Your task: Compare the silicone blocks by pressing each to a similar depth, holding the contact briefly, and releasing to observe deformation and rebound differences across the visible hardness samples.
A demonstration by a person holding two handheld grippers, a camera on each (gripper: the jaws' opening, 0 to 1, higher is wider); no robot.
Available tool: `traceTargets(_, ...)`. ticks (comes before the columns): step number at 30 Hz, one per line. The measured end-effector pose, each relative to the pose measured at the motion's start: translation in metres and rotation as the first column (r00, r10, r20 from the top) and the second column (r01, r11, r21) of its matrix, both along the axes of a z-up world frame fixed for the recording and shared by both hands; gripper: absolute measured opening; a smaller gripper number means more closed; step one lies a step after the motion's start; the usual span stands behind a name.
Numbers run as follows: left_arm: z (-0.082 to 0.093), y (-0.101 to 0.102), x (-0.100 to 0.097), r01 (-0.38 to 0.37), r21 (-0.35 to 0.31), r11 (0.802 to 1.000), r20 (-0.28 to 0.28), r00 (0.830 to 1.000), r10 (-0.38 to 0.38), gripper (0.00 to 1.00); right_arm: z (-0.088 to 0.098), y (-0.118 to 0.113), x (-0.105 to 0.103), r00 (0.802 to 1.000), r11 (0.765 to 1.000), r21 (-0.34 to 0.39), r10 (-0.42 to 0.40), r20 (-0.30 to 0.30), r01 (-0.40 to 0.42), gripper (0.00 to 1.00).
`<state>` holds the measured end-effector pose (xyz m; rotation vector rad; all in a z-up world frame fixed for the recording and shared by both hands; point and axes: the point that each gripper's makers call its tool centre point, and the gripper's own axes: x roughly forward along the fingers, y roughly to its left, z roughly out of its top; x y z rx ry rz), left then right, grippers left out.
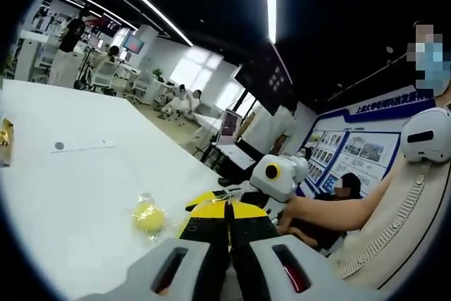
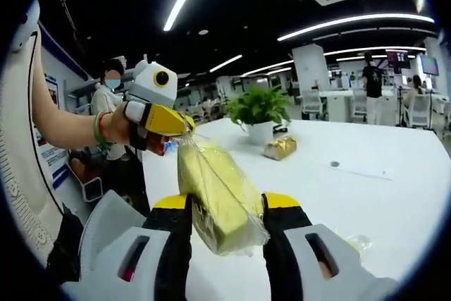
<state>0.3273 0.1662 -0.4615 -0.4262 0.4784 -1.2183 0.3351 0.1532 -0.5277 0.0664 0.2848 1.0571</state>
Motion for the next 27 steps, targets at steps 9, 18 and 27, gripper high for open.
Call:
traceTargets(9,-0.006,0.003,0.001,0.0,0.005,1.0,-0.025,1.0,0.0,0.0,-0.004,0.004,0.001,1.0,1.0,0.018,-0.006,-0.03,0.007,0.44)
traceTargets(18,-0.022,0.006,0.004,-0.009,0.028,1.0,-0.053,0.999,0.011,0.0,-0.008,-0.001,-0.002,0.998,0.998,0.04,-0.038,-0.052,0.04,0.59)
traceTargets(27,-0.044,0.008,0.011,-0.022,0.047,0.999,-0.106,0.994,0.026,0.0,-0.009,-0.034,-0.009,0.984,0.979,0.104,-0.168,-0.053,0.173,0.71)
